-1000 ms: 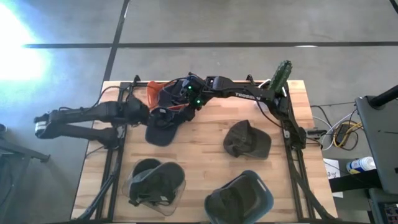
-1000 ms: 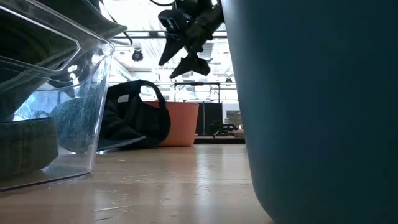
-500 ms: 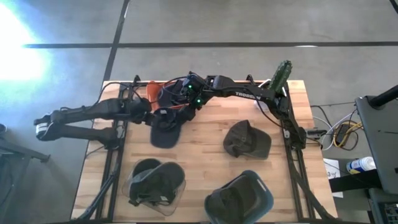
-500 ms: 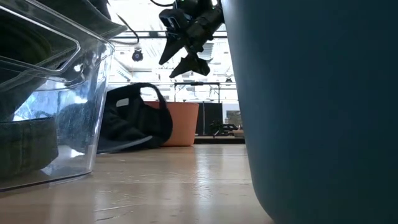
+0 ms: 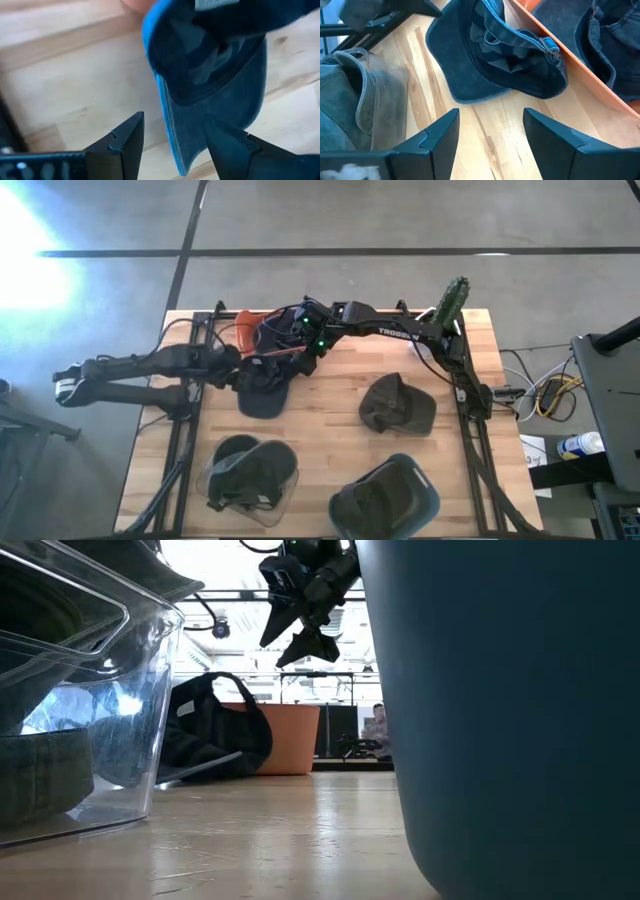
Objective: Pick & Place hat
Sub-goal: Put the blue cap into the orange bin
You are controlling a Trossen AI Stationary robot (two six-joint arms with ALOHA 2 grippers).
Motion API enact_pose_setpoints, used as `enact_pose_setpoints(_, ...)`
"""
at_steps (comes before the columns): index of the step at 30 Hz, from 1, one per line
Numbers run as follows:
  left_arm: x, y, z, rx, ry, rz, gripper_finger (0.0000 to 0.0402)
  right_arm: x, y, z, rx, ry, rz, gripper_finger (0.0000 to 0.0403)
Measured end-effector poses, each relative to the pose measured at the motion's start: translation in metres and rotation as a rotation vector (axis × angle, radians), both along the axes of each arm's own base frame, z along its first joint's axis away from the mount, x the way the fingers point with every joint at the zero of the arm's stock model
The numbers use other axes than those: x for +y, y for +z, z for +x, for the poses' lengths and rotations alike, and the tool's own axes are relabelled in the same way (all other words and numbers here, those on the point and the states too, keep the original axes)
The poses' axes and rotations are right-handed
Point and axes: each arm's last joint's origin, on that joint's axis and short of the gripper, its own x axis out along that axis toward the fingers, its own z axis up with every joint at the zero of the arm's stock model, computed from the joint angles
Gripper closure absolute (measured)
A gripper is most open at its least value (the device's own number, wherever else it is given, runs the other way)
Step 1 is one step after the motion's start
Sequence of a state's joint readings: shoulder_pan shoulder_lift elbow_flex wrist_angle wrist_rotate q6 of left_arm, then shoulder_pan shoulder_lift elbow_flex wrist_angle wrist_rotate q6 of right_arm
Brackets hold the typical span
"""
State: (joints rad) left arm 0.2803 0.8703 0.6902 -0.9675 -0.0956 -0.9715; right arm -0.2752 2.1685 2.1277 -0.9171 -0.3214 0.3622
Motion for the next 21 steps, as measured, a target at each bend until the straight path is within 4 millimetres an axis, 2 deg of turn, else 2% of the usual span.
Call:
enact_pose_setpoints(6, -0.006, -0.015, 0.010, -0.115, -0.023, -0.024, 0.0205, 0.000, 0.000, 0.000, 0.000, 0.004, -0.003, 0.0188)
enact_pose_setpoints(17, -0.013, -0.054, 0.000, -0.028, 0.022, -0.153, 0.0216, -0.001, 0.000, 0.000, 0.000, 0.007, -0.009, 0.0188)
enact_pose_setpoints(21, -0.014, -0.060, 0.003, -0.073, 0.013, -0.175, 0.0226, -0.002, 0.000, -0.001, -0.001, 0.005, -0.011, 0.0188)
